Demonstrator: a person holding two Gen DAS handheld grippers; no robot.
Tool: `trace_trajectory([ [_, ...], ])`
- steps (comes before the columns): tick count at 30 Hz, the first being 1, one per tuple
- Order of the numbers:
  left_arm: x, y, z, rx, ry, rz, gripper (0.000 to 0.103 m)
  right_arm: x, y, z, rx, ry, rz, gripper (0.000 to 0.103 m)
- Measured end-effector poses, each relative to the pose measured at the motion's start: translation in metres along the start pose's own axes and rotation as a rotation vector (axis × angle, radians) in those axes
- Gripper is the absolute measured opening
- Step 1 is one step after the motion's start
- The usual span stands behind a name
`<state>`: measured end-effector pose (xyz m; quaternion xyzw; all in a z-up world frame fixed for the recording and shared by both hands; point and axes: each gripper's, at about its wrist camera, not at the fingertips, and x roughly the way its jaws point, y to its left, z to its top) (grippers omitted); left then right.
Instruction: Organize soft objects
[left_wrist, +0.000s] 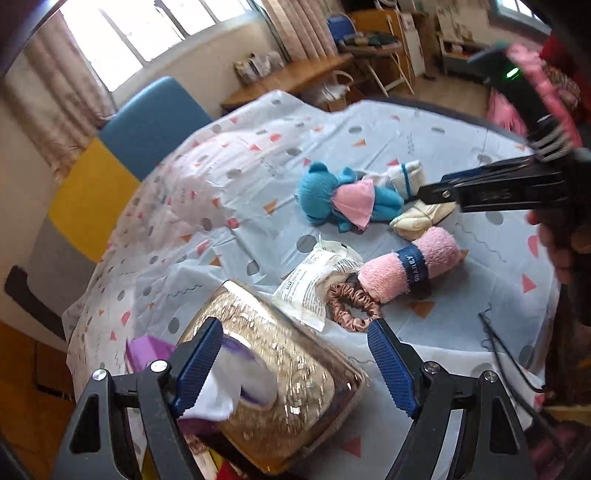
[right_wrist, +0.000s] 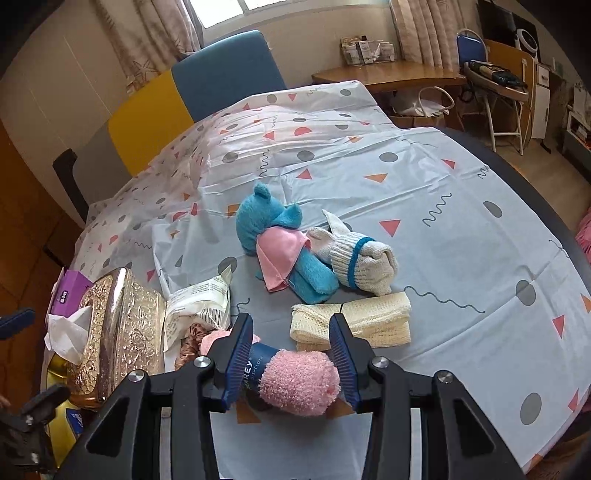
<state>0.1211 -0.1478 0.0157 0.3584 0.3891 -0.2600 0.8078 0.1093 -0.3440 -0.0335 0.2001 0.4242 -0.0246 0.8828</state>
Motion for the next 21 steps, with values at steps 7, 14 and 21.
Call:
trace_trajectory([
  [7, 0.071, -0.001, 0.035, 0.127, 0.180, -0.027, 0.075, -0.006, -0.005, 0.004, 0.031, 0.005, 0.038, 0.043],
  [14, 0.125, -0.007, 0.056, 0.208, 0.312, -0.011, 0.075, -0.006, -0.007, 0.005, 0.043, 0.019, 0.068, 0.043],
  [21, 0.172, -0.018, 0.063, 0.298, 0.441, -0.014, 0.075, -0.012, -0.008, 0.006, 0.057, 0.011, 0.100, 0.043],
])
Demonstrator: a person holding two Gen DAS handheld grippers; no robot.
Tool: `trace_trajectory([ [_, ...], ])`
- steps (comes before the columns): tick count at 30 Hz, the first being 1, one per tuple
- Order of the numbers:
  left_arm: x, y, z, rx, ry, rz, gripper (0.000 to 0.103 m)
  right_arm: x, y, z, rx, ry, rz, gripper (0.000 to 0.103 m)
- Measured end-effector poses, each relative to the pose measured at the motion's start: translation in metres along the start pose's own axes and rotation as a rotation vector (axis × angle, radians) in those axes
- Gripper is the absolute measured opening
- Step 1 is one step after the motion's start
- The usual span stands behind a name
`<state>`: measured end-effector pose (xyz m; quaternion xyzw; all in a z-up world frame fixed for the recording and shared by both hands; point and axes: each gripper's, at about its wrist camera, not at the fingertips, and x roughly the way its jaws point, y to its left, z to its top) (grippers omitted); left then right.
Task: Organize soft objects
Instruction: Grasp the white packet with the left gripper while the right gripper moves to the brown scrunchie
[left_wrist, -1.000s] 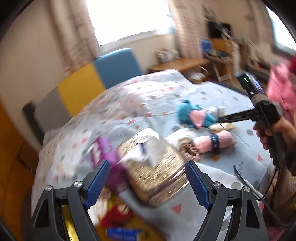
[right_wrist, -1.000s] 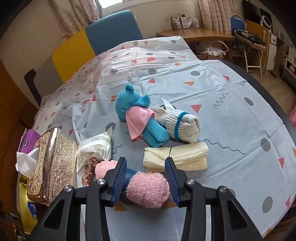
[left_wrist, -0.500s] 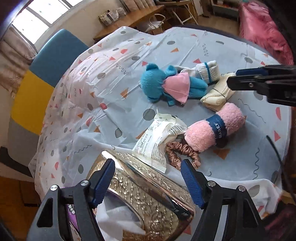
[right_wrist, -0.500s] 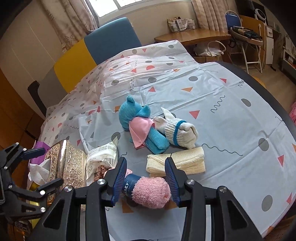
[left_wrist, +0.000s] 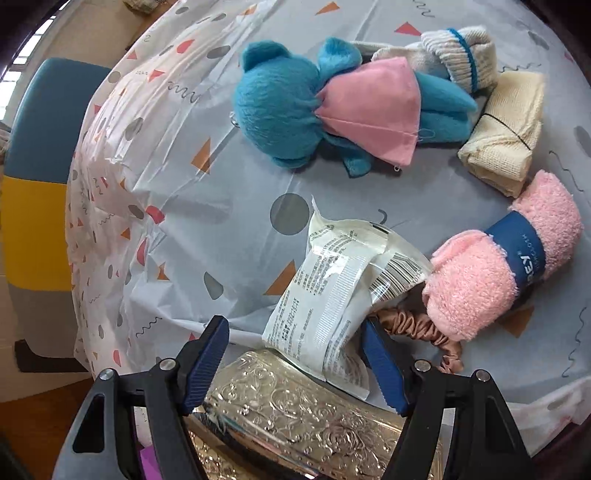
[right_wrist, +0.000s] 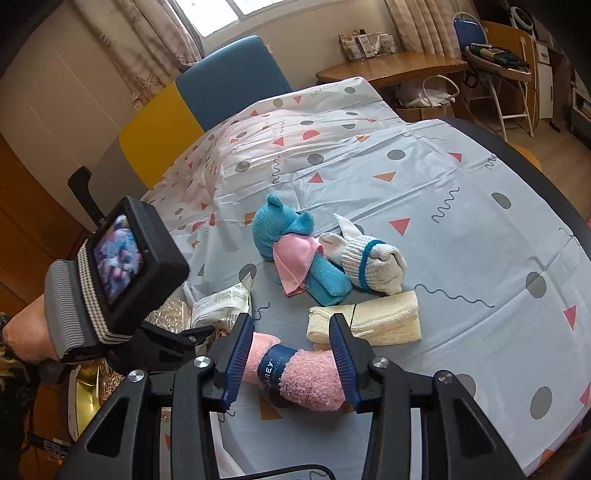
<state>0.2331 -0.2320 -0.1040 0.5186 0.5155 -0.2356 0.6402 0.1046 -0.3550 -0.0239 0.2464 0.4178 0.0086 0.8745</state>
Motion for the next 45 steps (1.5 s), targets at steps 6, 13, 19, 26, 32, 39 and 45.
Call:
trace_trajectory([
  [6, 0.027, -0.008, 0.016, 0.041, 0.080, -0.030, 0.075, 0.000, -0.004, 0.001, 0.022, 0.002, 0.014, 0.043],
  [13, 0.029, -0.005, 0.021, -0.001, 0.075, -0.088, 0.065, 0.002, -0.008, 0.001, 0.041, 0.004, 0.008, 0.043],
  [19, 0.021, -0.002, 0.012, -0.062, 0.027, -0.123, 0.050, 0.003, -0.007, 0.001, 0.024, -0.003, 0.004, 0.043],
  [26, 0.012, 0.026, -0.007, -0.251, -0.042, -0.196, 0.047, 0.020, 0.011, -0.007, -0.115, 0.073, 0.023, 0.043],
  [32, -0.013, 0.056, -0.030, -0.425, -0.145, -0.223, 0.046, 0.037, 0.036, -0.022, -0.251, 0.147, 0.064, 0.043],
  [39, -0.052, 0.076, -0.057, -0.591, -0.307, -0.257, 0.046, 0.055, 0.078, -0.052, -0.441, 0.233, 0.192, 0.027],
  [45, -0.075, 0.074, -0.069, -0.654, -0.403, -0.302, 0.046, 0.081, 0.093, -0.067, -0.431, 0.248, 0.218, 0.027],
])
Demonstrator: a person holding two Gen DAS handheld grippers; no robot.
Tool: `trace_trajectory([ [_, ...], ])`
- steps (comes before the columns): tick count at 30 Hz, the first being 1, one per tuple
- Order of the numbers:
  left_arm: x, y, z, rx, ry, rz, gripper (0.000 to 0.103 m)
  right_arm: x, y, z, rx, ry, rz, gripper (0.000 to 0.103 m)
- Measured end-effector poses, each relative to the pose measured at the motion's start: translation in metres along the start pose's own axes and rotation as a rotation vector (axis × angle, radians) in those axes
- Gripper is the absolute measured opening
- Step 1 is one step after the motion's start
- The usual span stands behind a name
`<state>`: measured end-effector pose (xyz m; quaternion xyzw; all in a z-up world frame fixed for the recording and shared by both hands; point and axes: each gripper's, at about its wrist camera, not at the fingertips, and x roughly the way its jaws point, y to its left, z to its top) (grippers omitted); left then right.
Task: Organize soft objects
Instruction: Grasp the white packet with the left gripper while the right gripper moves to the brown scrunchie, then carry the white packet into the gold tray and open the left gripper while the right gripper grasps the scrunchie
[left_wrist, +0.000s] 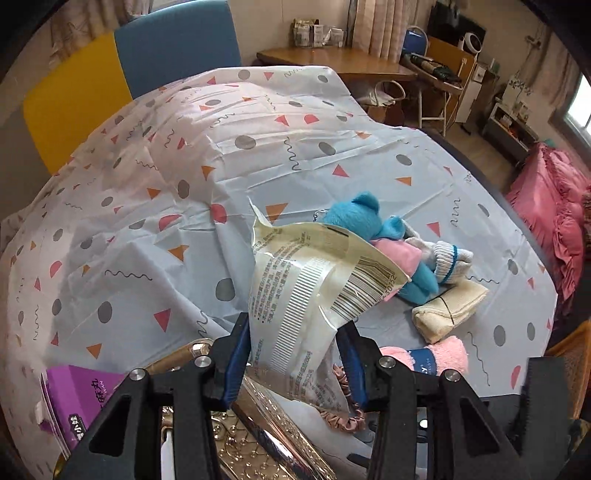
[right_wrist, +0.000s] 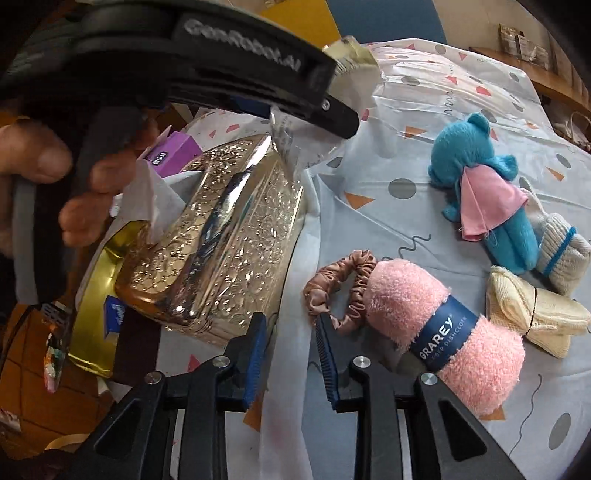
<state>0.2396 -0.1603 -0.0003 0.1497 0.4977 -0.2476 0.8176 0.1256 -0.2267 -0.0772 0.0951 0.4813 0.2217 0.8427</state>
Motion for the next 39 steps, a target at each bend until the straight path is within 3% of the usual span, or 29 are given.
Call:
trace_trajectory([
  [6, -0.013, 0.006, -0.007, -0.060, -0.040, -0.049, 0.046, 0.031, -0.011, 0.001, 0.041, 0.043, -0.033, 0.027],
  [9, -0.012, 0.010, -0.005, -0.093, -0.039, -0.066, 0.046, 0.040, -0.015, 0.000, 0.061, 0.058, -0.060, 0.009],
  [13, -0.024, 0.028, 0.003, -0.204, -0.083, -0.102, 0.046, 0.037, -0.025, -0.002, 0.099, 0.052, -0.084, 0.006],
  [18, -0.064, 0.067, 0.006, -0.318, -0.184, -0.079, 0.046, 0.038, -0.038, -0.001, 0.109, 0.061, -0.078, 0.006],
  [23, -0.109, 0.118, -0.011, -0.414, -0.275, -0.014, 0.046, 0.040, -0.042, -0.003, 0.092, 0.061, -0.072, 0.006],
  [29, -0.145, 0.179, -0.070, -0.530, -0.318, 0.053, 0.046, 0.041, -0.033, -0.002, 0.072, 0.051, -0.092, 0.006],
  [39, -0.162, 0.241, -0.213, -0.772, -0.296, 0.170, 0.046, 0.038, -0.015, -0.008, -0.030, 0.037, -0.179, 0.006],
])
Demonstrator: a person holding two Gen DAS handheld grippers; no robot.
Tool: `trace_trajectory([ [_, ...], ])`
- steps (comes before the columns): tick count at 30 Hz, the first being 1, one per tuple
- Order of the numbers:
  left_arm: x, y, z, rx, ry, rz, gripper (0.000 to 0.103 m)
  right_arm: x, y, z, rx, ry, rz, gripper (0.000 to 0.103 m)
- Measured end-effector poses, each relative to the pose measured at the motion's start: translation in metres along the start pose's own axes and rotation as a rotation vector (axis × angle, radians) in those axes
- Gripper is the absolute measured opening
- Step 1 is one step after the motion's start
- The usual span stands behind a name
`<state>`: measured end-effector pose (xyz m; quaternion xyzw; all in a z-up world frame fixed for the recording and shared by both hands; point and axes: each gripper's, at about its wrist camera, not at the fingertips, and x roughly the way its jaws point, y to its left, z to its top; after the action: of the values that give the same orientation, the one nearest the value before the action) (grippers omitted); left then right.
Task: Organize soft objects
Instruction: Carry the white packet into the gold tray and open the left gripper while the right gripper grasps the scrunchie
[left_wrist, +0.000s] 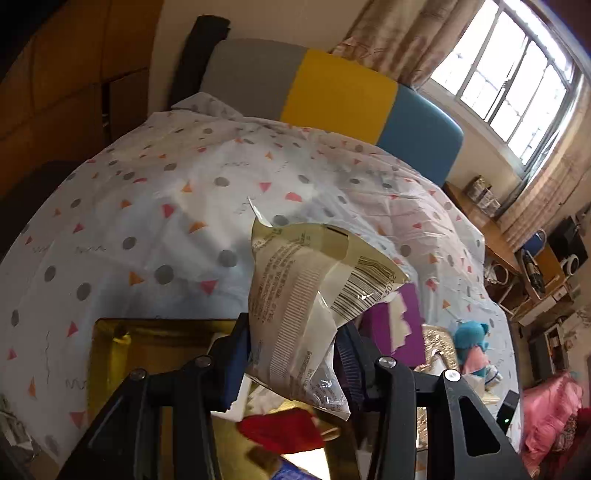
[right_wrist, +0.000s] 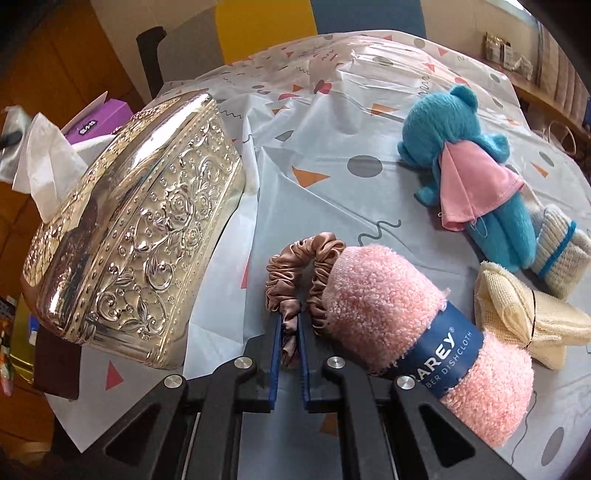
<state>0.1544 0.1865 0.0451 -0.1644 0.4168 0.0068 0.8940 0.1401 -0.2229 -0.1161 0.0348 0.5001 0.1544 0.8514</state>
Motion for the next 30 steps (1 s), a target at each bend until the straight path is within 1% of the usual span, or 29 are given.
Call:
trace_trajectory([
  [3, -0.005, 0.029, -0.028, -0.062, 0.021, 0.001, 0.046, -0.002, 0.002, -0.001, -0.018, -0.003, -0.016, 0.006],
  [5, -0.005, 0.042, -0.049, -0.069, 0.039, 0.025, 0.046, -0.002, 0.003, -0.001, -0.026, -0.006, -0.025, 0.006],
  [7, -0.003, 0.054, -0.071, -0.102, 0.060, 0.022, 0.046, -0.003, 0.003, -0.001, -0.029, -0.007, -0.030, 0.006],
  [12, 0.013, 0.074, -0.120, -0.224, 0.124, 0.023, 0.047, 0.000, 0.006, 0.000, -0.049, -0.013, -0.053, 0.006],
  [14, 0.022, 0.076, -0.136, -0.244, 0.157, 0.024, 0.047, -0.001, 0.009, -0.002, -0.062, -0.017, -0.068, 0.006],
  [17, 0.033, 0.074, -0.146, -0.266, 0.188, 0.002, 0.047, -0.001, 0.013, -0.003, -0.076, -0.021, -0.086, 0.006],
  [18, 0.036, 0.072, -0.147, -0.266, 0.202, -0.009, 0.045, -0.001, 0.013, -0.003, -0.079, -0.023, -0.090, 0.006],
  [19, 0.039, 0.070, -0.147, -0.270, 0.209, -0.013, 0.047, 0.000, 0.014, -0.002, -0.082, -0.024, -0.094, 0.006],
  [20, 0.043, 0.068, -0.148, -0.271, 0.217, -0.017, 0.054, -0.001, 0.015, -0.003, -0.083, -0.025, -0.096, 0.006],
  [21, 0.044, 0.067, -0.147, -0.268, 0.212, -0.015, 0.058, -0.001, 0.014, -0.003, -0.081, -0.025, -0.095, 0.006],
  [23, 0.043, 0.063, -0.148, -0.237, 0.185, 0.020, 0.058, -0.003, 0.014, -0.005, -0.076, -0.025, -0.091, 0.006],
  [28, 0.036, 0.059, -0.151, -0.178, 0.146, 0.071, 0.058, -0.003, 0.015, -0.005, -0.069, -0.025, -0.089, 0.006],
  [29, 0.033, 0.058, -0.153, -0.172, 0.134, 0.082, 0.059, -0.001, 0.013, -0.002, -0.062, -0.025, -0.085, 0.006],
  [30, 0.029, 0.059, -0.155, -0.170, 0.123, 0.091, 0.062, 0.000, 0.013, -0.001, -0.068, -0.026, -0.087, 0.007],
])
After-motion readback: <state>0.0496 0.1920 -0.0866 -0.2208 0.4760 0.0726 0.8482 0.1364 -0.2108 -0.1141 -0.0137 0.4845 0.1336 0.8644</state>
